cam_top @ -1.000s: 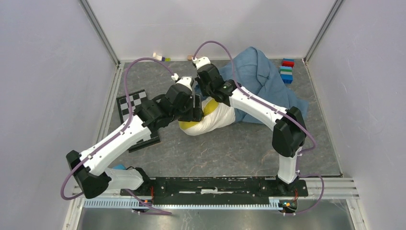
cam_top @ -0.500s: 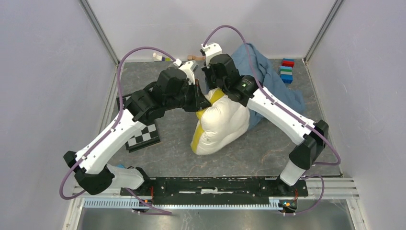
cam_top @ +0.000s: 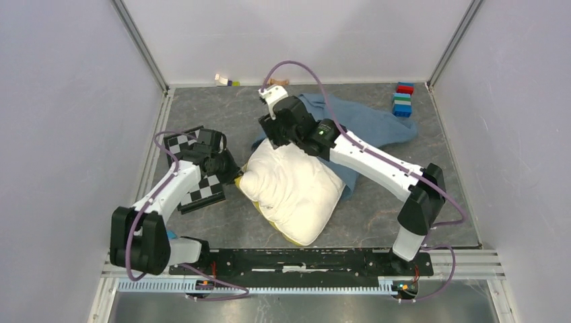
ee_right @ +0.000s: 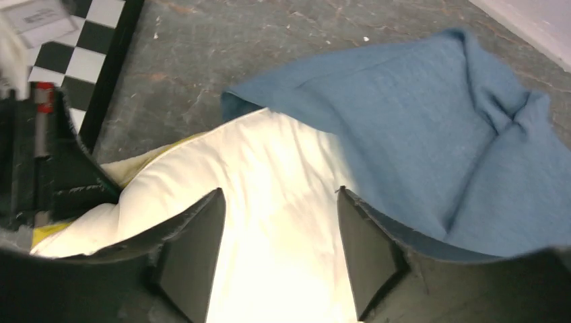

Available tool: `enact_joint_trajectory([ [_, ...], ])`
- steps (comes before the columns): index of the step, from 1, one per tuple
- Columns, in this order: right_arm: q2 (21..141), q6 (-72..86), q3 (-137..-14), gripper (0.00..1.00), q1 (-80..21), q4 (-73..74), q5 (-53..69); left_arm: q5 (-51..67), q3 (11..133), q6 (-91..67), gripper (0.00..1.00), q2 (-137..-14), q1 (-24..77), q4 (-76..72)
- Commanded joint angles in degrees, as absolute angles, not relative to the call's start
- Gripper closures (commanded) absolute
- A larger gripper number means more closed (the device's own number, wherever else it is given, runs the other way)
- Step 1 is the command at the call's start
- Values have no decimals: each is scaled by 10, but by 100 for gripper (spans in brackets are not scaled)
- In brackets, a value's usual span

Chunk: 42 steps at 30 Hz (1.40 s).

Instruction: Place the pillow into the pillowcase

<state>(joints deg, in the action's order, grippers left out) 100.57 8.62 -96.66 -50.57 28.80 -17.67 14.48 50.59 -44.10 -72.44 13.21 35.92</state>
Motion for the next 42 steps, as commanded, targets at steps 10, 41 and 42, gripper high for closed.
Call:
enact_joint_trajectory([
  [10, 921, 7, -816, 11, -411, 220, -292, 116, 517, -380, 18, -709, 57, 319],
  [41, 778, 184, -525, 50, -462, 243, -255, -215, 543, -375, 96, -714, 391, 392],
  [42, 778, 179, -534, 50, -456, 247, -254, -214, 542, -374, 96, -714, 390, 392],
])
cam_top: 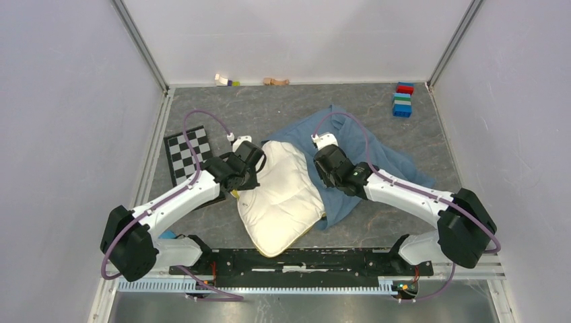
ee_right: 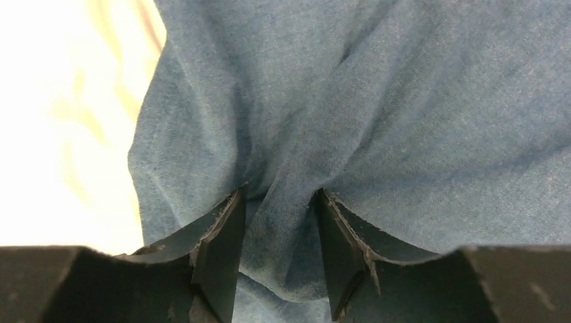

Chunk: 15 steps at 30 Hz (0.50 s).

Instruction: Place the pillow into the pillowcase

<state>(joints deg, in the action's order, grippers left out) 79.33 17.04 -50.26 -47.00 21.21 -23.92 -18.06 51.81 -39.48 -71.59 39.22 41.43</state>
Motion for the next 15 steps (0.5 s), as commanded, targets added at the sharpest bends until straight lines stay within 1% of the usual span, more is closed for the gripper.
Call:
enact_joint_trajectory([
  [1, 778, 176, -538, 49, -452, 247, -251, -212, 541, -375, 96, -715, 390, 392],
  [4, 778, 174, -544, 49, -448, 245, -244, -208, 533, -377, 96, -714, 390, 389],
  [9, 763, 184, -535, 52, -448, 242, -234, -201, 523, -379, 96, -708, 389, 384],
  [10, 758, 187, -533, 55, -448, 240, -233, -200, 521, -379, 96, -708, 389, 382],
  [13, 750, 190, -538, 69, -448, 246, -237, -193, 518, -380, 96, -708, 389, 381],
  [15, 744, 190, -548, 77, -446, 253, -245, -190, 516, -379, 96, -706, 388, 381],
])
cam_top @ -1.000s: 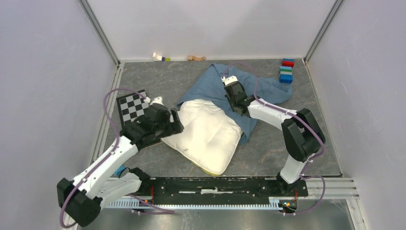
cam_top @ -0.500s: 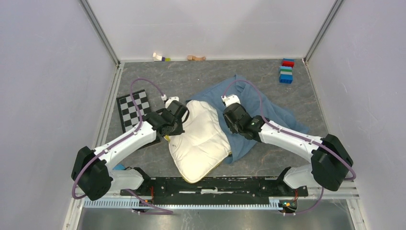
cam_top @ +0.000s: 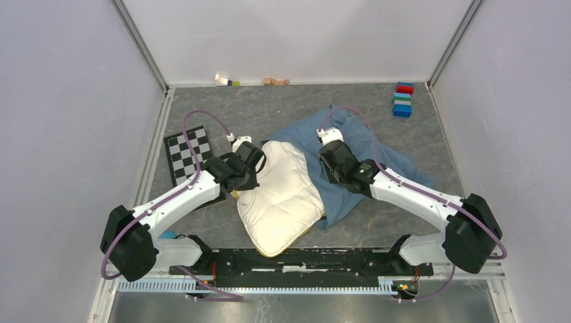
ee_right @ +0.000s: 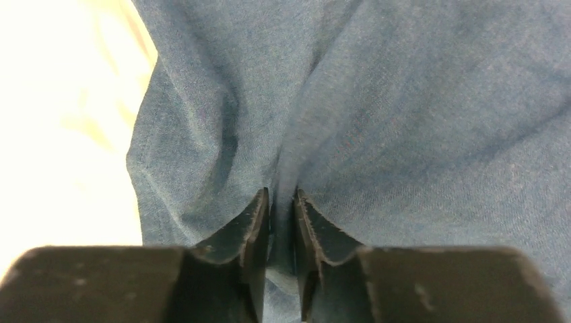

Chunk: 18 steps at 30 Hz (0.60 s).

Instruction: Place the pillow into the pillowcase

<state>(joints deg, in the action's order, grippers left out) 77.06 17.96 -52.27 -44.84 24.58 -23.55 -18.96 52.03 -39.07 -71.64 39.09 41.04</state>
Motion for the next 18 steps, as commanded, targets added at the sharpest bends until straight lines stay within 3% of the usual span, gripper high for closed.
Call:
enact_joint_trajectory([
  [1, 743, 189, -556, 82, -443, 260, -251, -190, 514, -377, 96, -704, 388, 379],
  [3, 745, 181, -576, 93, -433, 275, -270, -187, 510, -373, 98, -698, 388, 374],
  [6, 763, 159, -624, 100, -398, 302, -306, -182, 511, -366, 98, -698, 388, 373],
  [10, 814, 94, -714, 100, -330, 286, -371, -172, 512, -361, 98, -697, 388, 371],
  [18, 1050, -54, -953, 100, -172, 135, -399, -151, 514, -355, 98, -685, 389, 371],
])
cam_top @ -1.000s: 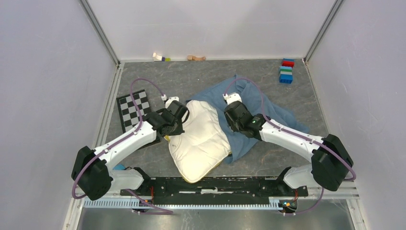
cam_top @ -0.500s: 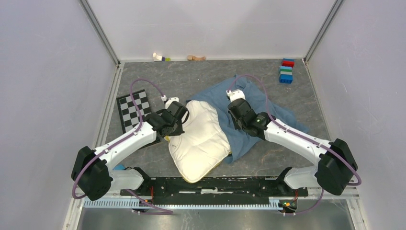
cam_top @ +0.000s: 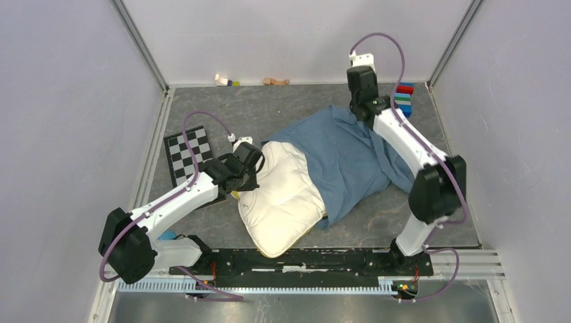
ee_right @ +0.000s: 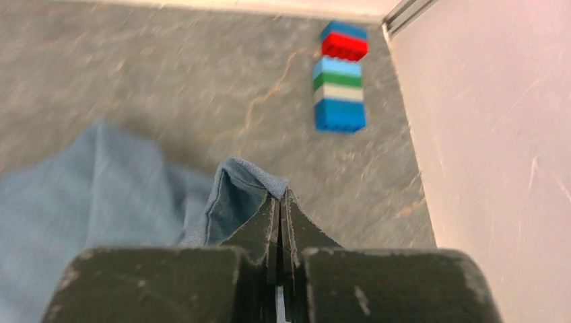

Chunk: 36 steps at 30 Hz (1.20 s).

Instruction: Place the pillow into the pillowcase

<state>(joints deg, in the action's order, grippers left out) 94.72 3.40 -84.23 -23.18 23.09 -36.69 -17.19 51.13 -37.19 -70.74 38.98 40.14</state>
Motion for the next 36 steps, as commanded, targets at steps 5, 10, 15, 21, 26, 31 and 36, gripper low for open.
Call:
enact_joint_trajectory([
  [5, 1232, -57, -1181, 92, -107, 152, -372, -137, 512, -358, 98, -682, 389, 372],
  [10, 1255, -14, -1239, 33, -90, 216, -341, -145, 511, -358, 98, -679, 389, 379],
  [15, 1106, 17, -1100, 5, -138, 229, -310, -150, 514, -358, 98, -684, 388, 381],
  [21, 946, 57, -876, 3, -291, 208, -270, -160, 515, -366, 98, -676, 383, 381],
  [26, 900, 74, -739, 8, -379, 135, -200, -171, 506, -380, 98, -656, 377, 369],
  [31, 951, 45, -733, 6, -444, 140, -223, -168, 504, -389, 98, -659, 376, 363],
  [36, 978, 48, -718, 12, -448, 129, -208, -166, 499, -394, 98, -658, 377, 358],
])
